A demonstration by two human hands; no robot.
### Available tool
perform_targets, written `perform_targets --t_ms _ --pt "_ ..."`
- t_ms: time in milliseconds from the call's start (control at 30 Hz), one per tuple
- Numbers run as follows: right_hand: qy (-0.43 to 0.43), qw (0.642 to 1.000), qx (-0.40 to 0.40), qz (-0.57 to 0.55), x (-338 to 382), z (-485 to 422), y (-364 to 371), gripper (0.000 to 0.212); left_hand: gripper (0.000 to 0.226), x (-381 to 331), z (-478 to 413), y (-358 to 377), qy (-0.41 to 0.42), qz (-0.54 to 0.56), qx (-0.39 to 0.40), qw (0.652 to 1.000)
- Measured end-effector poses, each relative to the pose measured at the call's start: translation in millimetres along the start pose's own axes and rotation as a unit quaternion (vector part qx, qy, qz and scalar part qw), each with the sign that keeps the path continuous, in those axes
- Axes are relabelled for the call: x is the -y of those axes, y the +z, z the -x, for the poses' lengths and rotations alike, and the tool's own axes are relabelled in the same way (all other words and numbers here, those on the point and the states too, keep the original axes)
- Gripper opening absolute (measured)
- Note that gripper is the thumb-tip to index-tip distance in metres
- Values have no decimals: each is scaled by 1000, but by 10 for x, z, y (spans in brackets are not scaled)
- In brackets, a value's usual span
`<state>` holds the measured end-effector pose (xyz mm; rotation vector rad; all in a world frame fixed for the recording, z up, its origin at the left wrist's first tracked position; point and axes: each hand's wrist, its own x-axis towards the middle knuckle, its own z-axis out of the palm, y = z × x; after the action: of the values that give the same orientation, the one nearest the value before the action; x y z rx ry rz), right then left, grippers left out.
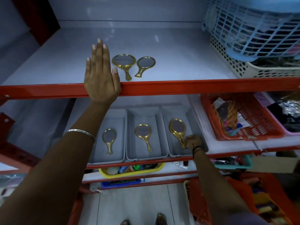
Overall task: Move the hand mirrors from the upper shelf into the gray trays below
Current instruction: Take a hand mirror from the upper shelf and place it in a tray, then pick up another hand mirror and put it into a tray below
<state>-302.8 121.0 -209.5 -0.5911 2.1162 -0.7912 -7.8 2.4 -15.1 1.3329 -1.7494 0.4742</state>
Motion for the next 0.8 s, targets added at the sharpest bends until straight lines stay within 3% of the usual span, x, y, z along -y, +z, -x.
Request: perform_targets --t_ms 133,333,433,500,600,700,800 --pt "-160 975 -36 -148 297 305 -65 30 60 -22 -12 -52 3 -9 15 1000" --pt "-361 905 145 -172 1001 1410 -186 13 62 34 -9 -132 4 -78 44 996" --pt "-437 863 185 -170 1449 1817 -202 11 62 152 21 -202 -10 -83 56 995" --pt "-494 843 161 -142 1780 1931 -163 9 63 270 34 -236 -17 -83 61 995" --pt "-542 834 38 -92 2269 1938 9 10 64 363 20 -286 -7 -86 81 993" --pt "-507 861 -42 -30 2659 1792 280 19 63 358 24 -294 -7 -81 90 993" --pt "-435 880 -94 168 2898 1690 567 30 62 357 24 -287 -8 -79 86 993"
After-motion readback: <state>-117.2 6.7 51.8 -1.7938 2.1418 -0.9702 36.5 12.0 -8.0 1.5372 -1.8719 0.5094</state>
